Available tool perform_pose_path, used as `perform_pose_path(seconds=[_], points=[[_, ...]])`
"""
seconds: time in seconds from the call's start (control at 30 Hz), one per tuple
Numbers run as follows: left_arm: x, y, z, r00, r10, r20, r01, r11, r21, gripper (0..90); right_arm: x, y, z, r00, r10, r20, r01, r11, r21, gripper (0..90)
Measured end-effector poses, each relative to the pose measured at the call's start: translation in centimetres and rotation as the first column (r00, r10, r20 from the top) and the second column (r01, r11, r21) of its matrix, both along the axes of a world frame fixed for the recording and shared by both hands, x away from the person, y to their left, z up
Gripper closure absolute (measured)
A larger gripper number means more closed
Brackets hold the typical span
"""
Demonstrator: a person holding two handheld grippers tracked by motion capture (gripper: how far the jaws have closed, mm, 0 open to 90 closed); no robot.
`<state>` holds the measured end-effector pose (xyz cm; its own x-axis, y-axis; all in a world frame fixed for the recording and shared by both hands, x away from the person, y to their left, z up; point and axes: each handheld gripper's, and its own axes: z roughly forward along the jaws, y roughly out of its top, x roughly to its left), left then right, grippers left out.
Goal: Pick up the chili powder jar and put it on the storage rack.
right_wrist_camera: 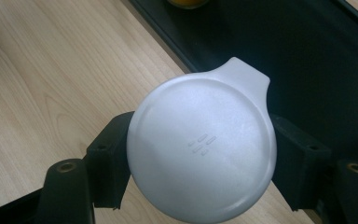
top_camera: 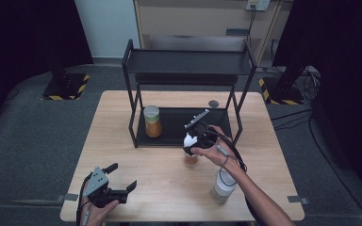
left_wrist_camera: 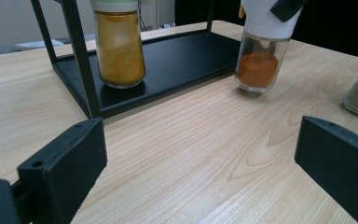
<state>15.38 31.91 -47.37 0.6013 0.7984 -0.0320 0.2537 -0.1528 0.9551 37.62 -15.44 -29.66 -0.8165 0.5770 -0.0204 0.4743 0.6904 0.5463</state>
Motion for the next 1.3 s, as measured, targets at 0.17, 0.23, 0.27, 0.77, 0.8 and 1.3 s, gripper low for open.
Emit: perform_pose_path(seconds=[0.17,0.23,0.27,0.77,0.8,1.3], points=[[0.0,0.0,0.0,1.0,-0.001,0.0,0.001,1.0,0.0,1.1,0.4,-0.4,0.6,0.9999,0.011,-0.009,-0.011,1.0,0.013,31.5],[0.0,0.0,0.0,1.0,0.0,-0.001,0.0,1.0,-0.001,1.1,0.5,-0.5,1.0,0.9998,0.016,-0.011,-0.016,1.0,0.012,31.5],[0.0,0.0,0.0,1.0,0.0,-0.001,0.0,1.0,-0.001,1.1,0.6,-0.5,1.1,0.9998,0.018,-0.009,-0.018,1.0,0.015,31.5],[0.1,0.1,-0.1,1.0,-0.001,-0.002,0.001,1.0,-0.003,1.1,2.1,-0.2,3.5,0.9974,0.072,-0.007,-0.072,0.997,0.021,31.5],[0.1,0.1,-0.1,1.0,-0.001,-0.002,0.001,1.0,-0.004,1.1,2.2,-0.1,3.6,0.9971,0.075,-0.004,-0.075,0.997,0.018,31.5],[0.3,0.4,-0.3,0.9999,0.003,-0.014,-0.004,0.9996,-0.027,1.1,4.3,1.4,4.0,0.998,0.063,0.002,-0.063,0.998,0.015,31.5]])
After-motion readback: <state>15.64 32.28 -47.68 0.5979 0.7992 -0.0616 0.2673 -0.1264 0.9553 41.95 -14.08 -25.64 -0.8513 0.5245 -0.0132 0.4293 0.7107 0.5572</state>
